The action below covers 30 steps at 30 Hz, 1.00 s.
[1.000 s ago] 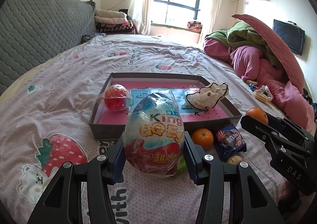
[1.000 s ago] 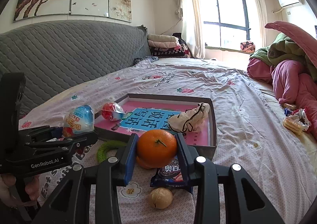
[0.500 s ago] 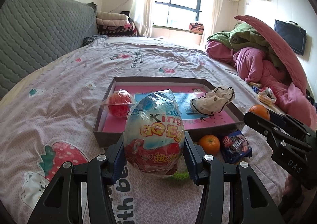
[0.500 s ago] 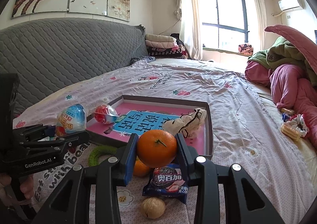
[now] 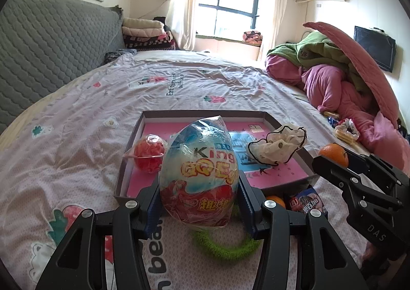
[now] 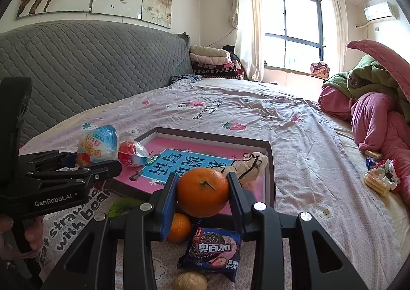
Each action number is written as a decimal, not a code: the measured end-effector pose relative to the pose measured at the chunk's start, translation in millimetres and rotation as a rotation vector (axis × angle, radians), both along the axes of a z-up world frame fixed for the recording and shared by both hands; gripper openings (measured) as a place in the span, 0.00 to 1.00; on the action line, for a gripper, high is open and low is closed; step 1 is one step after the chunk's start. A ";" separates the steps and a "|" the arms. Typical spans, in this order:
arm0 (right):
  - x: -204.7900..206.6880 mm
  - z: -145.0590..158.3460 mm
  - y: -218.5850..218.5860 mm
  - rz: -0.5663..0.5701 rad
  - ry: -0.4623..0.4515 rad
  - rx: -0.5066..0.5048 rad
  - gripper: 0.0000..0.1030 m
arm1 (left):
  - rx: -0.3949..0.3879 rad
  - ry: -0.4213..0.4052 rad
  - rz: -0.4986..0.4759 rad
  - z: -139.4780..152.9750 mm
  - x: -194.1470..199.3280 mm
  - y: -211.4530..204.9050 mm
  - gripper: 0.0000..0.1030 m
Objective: Organize objects
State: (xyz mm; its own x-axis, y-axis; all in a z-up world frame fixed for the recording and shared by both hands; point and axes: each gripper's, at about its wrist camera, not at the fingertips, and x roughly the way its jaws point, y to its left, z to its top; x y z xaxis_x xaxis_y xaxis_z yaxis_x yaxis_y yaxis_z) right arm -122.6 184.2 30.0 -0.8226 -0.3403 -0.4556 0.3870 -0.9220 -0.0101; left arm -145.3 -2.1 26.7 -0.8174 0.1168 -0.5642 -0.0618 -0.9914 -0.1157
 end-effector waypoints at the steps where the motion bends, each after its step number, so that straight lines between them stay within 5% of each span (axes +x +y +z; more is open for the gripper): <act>1: -1.1 0.4 -0.4 0.001 0.002 0.000 0.37 | 0.003 0.001 -0.002 -0.3 -0.7 0.3 0.52; 30: -34.0 28.2 4.2 0.009 0.095 0.007 0.37 | -0.068 0.002 -0.006 15.0 -35.8 10.4 0.52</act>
State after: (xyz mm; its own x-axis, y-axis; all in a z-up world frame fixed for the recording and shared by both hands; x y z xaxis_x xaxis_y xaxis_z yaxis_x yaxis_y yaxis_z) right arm -156.6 188.4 58.2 -0.8591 -0.3452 -0.3779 0.3927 -0.9181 -0.0541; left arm -181.1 8.3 41.6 -0.8178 0.0827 -0.5695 -0.0677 -0.9966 -0.0475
